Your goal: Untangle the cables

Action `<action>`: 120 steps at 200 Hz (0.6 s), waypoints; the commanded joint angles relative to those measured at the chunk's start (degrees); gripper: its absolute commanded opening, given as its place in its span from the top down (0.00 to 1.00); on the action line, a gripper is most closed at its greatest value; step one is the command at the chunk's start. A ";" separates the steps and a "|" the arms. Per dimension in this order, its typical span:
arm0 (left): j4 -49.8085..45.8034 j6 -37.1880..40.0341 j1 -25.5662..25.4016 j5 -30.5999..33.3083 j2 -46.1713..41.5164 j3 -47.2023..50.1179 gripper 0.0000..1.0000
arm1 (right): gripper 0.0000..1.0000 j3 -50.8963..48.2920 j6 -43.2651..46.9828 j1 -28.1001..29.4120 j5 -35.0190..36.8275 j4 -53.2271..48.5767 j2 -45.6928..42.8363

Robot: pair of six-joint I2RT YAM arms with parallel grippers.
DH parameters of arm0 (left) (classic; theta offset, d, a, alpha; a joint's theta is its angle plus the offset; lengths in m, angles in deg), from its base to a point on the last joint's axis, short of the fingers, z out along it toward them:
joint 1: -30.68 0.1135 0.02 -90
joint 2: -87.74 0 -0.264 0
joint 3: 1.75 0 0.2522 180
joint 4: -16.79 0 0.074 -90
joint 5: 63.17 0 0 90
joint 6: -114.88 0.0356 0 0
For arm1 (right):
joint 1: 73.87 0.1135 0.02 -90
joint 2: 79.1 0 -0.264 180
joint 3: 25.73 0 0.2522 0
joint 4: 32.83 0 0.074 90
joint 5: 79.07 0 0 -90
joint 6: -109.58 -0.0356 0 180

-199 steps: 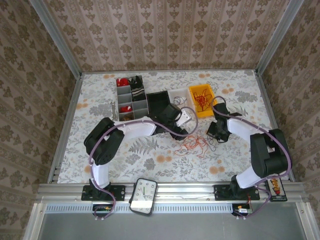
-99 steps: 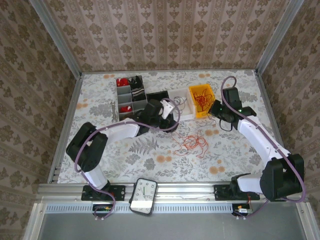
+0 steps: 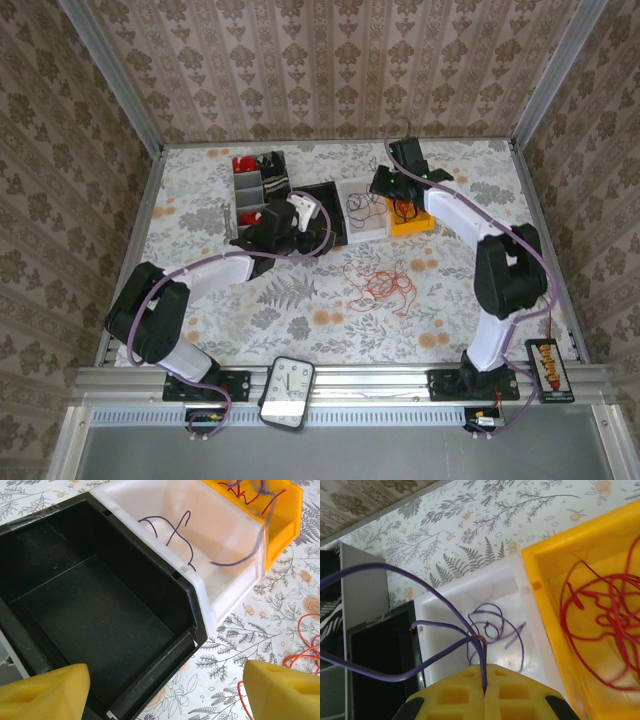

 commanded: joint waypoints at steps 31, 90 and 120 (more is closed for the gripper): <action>-6.90 5.22 -3.21 -2.36 0.69 -2.26 0.20 | 0.50 4.73 7.29 0.28 -7.37 0.46 1.16; -18.14 13.62 -10.08 -7.76 11.88 -12.96 0.23 | 0.48 -15.57 6.57 0.23 -0.76 2.45 -14.70; -26.12 15.77 -11.84 -6.49 18.64 -19.05 0.22 | 0.48 -22.24 5.68 0.13 0.97 2.13 -19.09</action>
